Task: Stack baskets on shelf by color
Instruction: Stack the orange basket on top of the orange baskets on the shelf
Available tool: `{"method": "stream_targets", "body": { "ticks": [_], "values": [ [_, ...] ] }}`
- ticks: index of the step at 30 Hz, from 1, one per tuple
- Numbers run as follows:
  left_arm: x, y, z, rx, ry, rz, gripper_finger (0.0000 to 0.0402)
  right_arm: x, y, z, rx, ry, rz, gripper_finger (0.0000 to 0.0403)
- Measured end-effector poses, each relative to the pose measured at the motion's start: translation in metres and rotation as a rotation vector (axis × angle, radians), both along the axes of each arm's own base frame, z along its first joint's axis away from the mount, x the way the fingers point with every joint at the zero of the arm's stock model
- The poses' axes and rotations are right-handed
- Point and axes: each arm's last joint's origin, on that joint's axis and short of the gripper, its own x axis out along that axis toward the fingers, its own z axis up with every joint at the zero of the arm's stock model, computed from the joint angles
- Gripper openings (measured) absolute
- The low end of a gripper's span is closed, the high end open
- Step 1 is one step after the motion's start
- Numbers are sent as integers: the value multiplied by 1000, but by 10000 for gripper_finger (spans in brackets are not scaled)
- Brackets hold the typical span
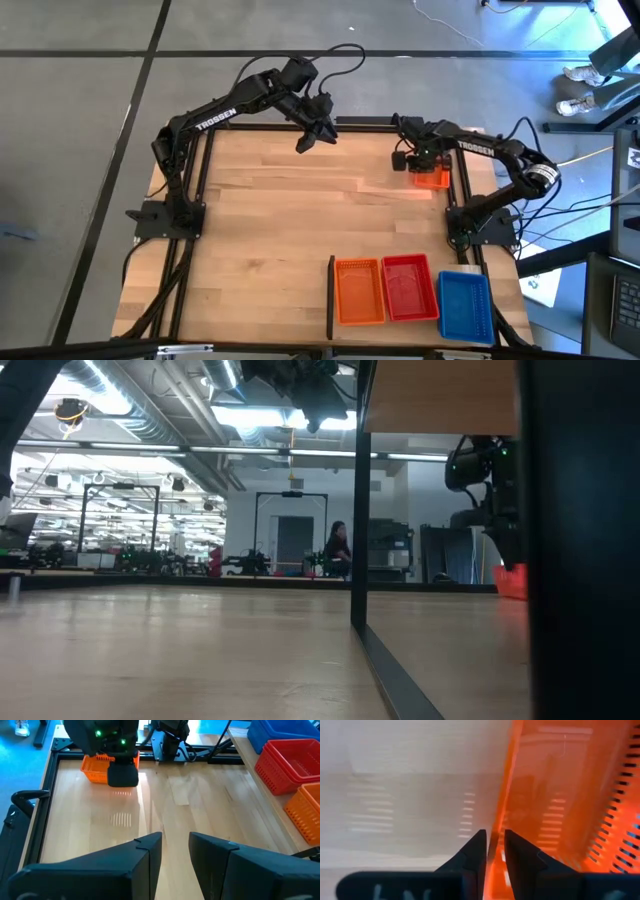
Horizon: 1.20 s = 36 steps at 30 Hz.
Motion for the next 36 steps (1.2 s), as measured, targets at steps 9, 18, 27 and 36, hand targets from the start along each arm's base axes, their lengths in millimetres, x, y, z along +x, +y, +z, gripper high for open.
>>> {"method": "stream_targets", "body": {
  "ticks": [9, 18, 27, 36],
  "values": [
    [-1, -1, -1, -9, 16, -1, 89, -4, 5, -16, 15, -14, 59, 13],
    [-1, -1, -2, -13, 23, 0, 89, 4, 2, 22, 61, 26, 94, 5],
    [-8, 0, -8, 61, 73, -74, 89, 33, 19, 127, -52, 34, 176, 3],
    [-24, 13, -8, 26, 89, -75, 89, 61, 83, 196, -100, -141, 249, 2]
  ]
}}
